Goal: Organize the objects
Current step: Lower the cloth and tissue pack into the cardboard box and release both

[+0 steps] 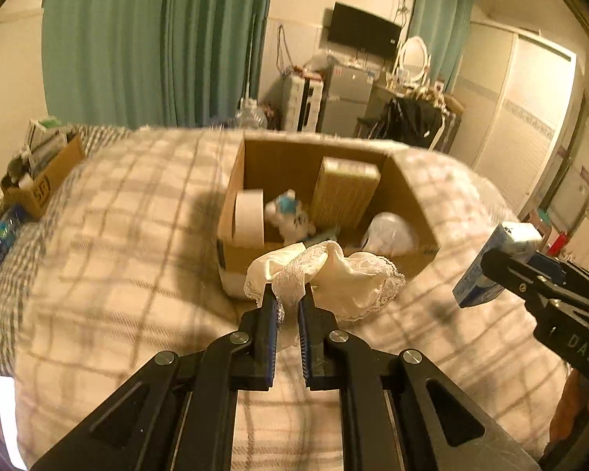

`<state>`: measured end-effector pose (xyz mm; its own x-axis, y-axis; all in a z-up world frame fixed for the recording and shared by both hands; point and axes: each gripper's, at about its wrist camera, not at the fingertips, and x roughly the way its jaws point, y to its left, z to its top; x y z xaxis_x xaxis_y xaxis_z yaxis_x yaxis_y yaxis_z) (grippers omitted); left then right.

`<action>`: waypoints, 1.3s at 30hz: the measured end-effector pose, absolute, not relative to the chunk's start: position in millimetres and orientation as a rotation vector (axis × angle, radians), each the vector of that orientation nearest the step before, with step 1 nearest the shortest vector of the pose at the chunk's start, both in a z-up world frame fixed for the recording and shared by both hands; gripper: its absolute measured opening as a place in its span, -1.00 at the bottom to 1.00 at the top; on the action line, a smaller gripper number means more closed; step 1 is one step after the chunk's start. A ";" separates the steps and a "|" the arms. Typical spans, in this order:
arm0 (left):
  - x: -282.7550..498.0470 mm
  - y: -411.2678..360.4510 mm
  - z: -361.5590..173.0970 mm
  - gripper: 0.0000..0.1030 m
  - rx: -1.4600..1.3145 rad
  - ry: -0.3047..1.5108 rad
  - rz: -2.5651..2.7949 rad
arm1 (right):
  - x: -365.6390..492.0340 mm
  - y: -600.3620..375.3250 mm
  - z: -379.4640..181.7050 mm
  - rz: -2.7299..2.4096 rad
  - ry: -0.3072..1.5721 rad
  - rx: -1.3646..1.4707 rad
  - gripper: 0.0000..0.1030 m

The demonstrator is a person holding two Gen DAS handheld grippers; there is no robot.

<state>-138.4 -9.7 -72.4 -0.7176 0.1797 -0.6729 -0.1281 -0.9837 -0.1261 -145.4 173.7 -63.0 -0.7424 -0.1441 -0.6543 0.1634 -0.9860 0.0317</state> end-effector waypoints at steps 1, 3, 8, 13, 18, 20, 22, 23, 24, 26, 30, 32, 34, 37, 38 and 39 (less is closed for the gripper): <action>-138.1 -9.8 -64.5 -0.82 -1.074 -0.102 2.767 | -145.6 174.0 -53.0 -2.788 0.036 1.018 -0.01; -140.1 -9.4 -49.6 -0.82 -1.044 -0.101 2.766 | -147.2 173.1 -37.7 -2.780 0.038 0.983 -0.01; -155.5 -8.6 -3.9 -0.82 -0.942 -0.094 2.783 | -159.2 169.2 16.0 -2.785 0.066 0.845 -0.01; -187.0 -10.2 37.0 -0.82 -0.846 -0.092 2.853 | -190.8 164.5 58.5 -2.802 0.065 0.759 -0.01; -221.7 -6.4 53.8 -0.82 -0.783 -0.057 2.918 | -236.9 161.8 75.3 -2.825 0.046 0.755 -0.01; -234.3 -3.8 48.4 -0.82 -0.786 -0.030 2.935 | -255.8 162.4 68.4 -2.820 0.022 0.786 -0.01; -243.7 -2.8 35.0 -0.82 -0.813 -0.047 2.921 | -273.4 160.5 50.7 -2.805 0.002 0.845 -0.01; -247.0 -2.3 26.6 -0.82 -0.833 -0.056 2.913 | -278.1 159.9 41.9 -2.795 -0.002 0.866 -0.01; -250.9 -2.2 17.0 -0.82 -0.854 -0.060 2.907 | -283.6 158.6 29.7 -2.778 -0.012 0.896 -0.01; -258.0 -1.7 -5.0 -0.82 -0.906 -0.062 2.892 | -289.8 158.0 6.7 -2.741 -0.038 0.950 -0.01; -266.7 2.1 -39.6 -0.82 -0.975 -0.041 2.854 | -300.2 150.5 -35.9 -2.683 -0.050 1.040 -0.02; -268.9 2.1 -51.7 -0.82 -0.985 -0.030 2.843 | -302.9 147.1 -50.1 -2.660 -0.045 1.058 -0.02; -271.1 1.6 -61.2 -0.82 -0.999 -0.023 2.827 | -305.5 145.8 -59.3 -2.640 -0.053 1.064 -0.01; -273.6 1.2 -68.7 -0.81 -1.004 -0.018 2.811 | -309.5 145.4 -68.6 -2.620 -0.074 1.075 0.02; -274.4 1.2 -70.5 -0.81 -1.010 -0.015 2.808 | -309.9 144.8 -70.1 -2.615 -0.077 1.078 0.02; -274.6 1.4 -71.7 -0.81 -1.014 -0.015 2.809 | -309.8 144.7 -70.8 -2.608 -0.078 1.078 0.02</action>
